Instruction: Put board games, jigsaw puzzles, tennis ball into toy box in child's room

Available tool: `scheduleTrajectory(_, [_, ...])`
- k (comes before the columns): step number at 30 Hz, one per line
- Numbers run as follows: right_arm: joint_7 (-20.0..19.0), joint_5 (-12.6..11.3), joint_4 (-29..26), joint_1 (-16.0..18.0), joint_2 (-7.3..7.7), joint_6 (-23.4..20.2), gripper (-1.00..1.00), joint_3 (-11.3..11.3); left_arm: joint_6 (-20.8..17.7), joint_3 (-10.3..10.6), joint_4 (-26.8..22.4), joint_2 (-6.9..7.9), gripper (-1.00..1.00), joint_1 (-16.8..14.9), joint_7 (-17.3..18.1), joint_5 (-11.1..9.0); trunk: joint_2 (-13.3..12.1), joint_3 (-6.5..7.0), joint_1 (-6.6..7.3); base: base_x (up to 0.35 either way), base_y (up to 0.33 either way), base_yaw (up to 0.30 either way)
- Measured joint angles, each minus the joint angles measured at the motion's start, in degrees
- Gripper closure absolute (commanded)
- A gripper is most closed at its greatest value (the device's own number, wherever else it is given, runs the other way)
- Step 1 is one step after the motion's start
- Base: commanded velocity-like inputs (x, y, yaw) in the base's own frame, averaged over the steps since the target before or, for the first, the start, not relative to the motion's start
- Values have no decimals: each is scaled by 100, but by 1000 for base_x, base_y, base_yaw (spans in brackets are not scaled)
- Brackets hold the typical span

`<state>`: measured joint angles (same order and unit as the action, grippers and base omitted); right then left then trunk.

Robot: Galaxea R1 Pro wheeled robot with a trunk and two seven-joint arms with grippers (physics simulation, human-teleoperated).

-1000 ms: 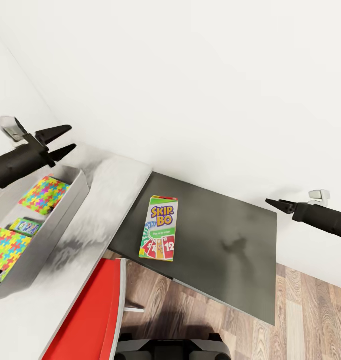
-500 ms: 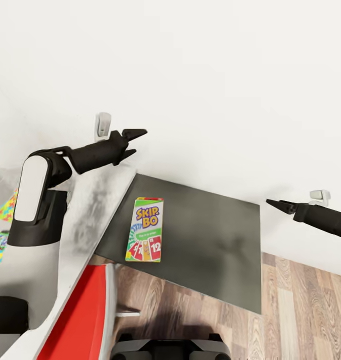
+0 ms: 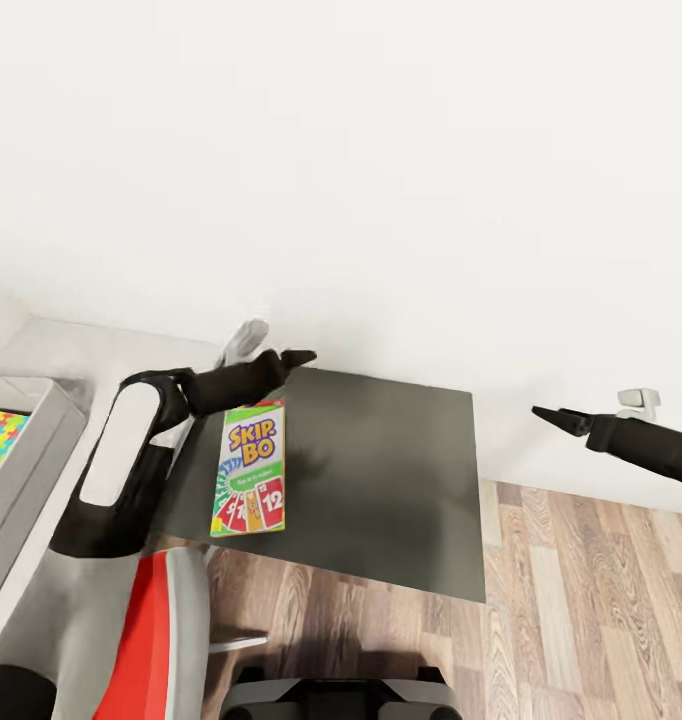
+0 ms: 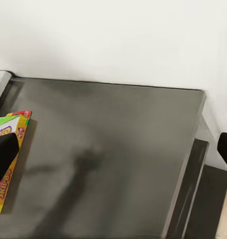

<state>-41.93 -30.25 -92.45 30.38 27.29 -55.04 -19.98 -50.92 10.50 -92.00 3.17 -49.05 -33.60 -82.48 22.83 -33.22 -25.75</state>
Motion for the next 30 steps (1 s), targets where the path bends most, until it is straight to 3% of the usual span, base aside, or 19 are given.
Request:
scheduleTrajectory(1, [55, 87, 2, -7, -13, 23, -100, 22, -7, 1, -3, 49, -100, 212, -55, 160, -2, -1, -1, 0, 0, -9])
scheduleTrajectory(6, [123, 366, -4, -10, -20, -13, -100, 37, -18, 44, -5, 125, -100, 259, -280, 221, -1, 0, 0, 0, 0, -4])
scheduleTrajectory(19, [123, 434, -8, -12, -12, -31, -100, 30, -32, 4, -1, 162, -100, 381, -317, 168, 0, 0, -2, -31, 0, 0])
scheduleTrajectory(30, [125, 428, -4, -12, -22, -31, -100, 37, -39, -168, 19, 315, -100, 397, -330, 187, -1, 0, -1, -51, 0, -34])
